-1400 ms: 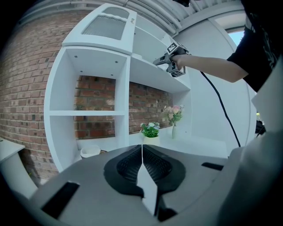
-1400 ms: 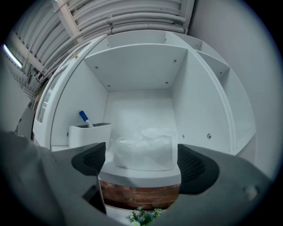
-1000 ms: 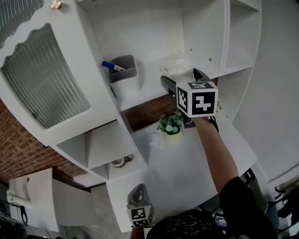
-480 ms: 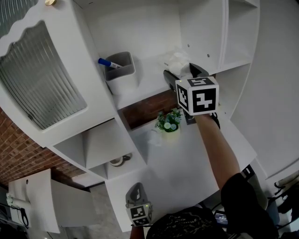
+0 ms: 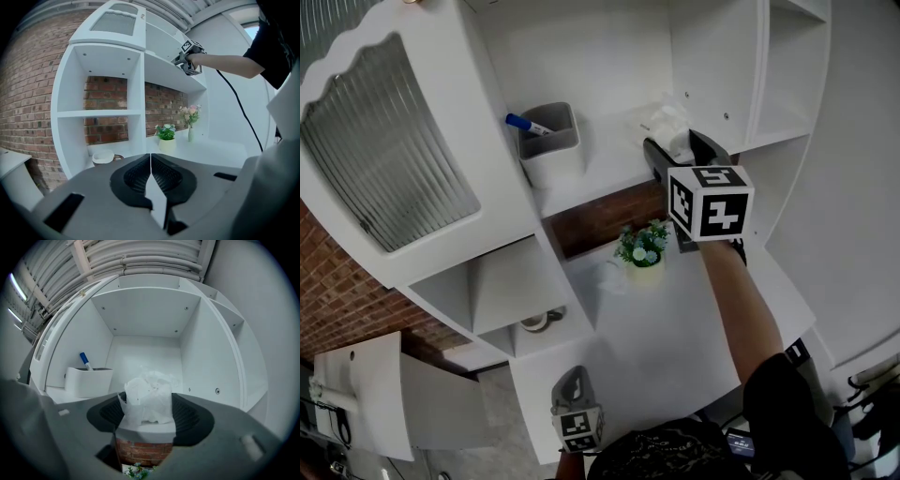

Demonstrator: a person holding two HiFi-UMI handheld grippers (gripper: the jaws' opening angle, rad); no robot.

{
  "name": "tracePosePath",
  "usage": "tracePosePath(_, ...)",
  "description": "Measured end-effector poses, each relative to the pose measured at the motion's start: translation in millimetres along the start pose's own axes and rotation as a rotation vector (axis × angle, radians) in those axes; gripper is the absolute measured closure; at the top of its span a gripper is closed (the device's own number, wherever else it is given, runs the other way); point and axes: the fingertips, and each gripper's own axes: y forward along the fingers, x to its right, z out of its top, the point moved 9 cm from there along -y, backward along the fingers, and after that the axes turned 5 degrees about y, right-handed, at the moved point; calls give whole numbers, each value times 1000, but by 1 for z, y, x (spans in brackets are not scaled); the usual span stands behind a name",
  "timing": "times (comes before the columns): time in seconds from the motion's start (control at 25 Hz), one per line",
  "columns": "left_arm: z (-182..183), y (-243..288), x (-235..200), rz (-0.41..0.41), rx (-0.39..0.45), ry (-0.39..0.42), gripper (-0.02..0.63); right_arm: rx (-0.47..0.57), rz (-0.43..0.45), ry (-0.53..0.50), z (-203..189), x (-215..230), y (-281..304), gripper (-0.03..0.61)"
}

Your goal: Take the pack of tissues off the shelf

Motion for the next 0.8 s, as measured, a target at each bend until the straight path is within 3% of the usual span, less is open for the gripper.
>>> tracePosePath(0.8, -1, -21, 6, 38, 17, -8, 601, 127, 77, 15, 14, 2, -50, 298)
